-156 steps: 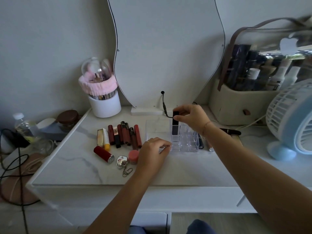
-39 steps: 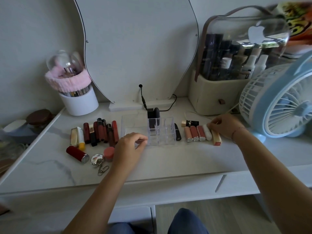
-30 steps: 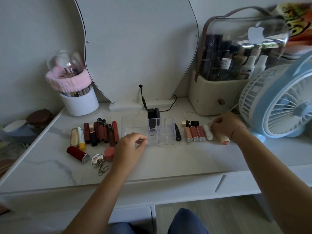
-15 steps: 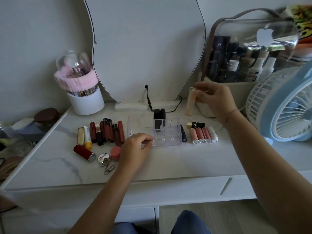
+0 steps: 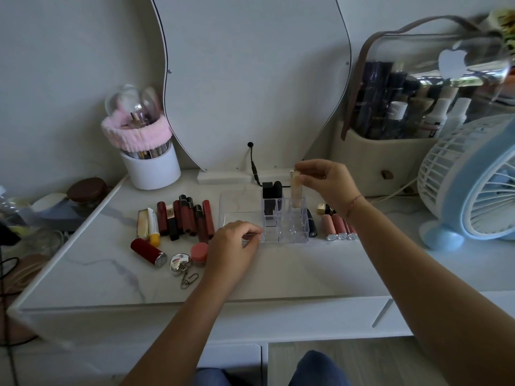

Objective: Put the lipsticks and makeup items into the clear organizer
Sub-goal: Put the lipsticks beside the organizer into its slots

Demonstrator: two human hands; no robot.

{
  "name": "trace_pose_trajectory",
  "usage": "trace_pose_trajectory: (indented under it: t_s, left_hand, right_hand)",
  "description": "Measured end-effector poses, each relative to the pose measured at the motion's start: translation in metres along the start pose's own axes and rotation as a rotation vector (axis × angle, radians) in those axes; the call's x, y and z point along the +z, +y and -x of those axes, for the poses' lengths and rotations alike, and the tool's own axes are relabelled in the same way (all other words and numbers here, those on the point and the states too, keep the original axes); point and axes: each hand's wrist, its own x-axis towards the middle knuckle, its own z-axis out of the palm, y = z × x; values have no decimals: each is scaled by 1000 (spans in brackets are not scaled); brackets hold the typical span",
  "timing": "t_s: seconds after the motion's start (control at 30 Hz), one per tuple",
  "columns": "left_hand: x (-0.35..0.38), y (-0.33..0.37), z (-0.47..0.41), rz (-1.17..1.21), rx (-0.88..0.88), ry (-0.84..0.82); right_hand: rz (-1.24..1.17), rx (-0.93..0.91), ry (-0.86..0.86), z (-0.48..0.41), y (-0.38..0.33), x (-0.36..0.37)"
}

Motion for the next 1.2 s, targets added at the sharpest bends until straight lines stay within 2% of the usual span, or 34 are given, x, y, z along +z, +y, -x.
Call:
trace_pose_trajectory:
  t_s: [0.23, 0.37, 0.5, 0.63, 0.73, 0.83, 1.03, 1.2]
  left_hand:
    - [1, 0, 1, 2, 33, 12]
    - [1, -1, 1, 6, 43, 24]
    - [2, -2, 0, 6, 43, 22]
    - [2, -1, 0, 4, 45, 29]
    - [2, -1, 0, 1, 47, 29]
    - [2, -1, 0, 3, 50, 29]
    - [1, -2, 0, -9, 56, 21]
    - [2, -1, 0, -1, 44, 30]
  right_hand:
    - [51, 98, -81, 12, 15, -7]
    - [52, 87, -96, 16, 21, -15]
    - [286, 52, -168, 17, 30, -30]
    - [566, 27, -378, 15, 37, -37]
    - [646, 54, -496, 13, 39, -34]
    - [718, 38, -520, 10, 39, -30]
    - [637, 44, -571, 11, 38, -30]
    - [567, 46, -478, 18, 39, -32]
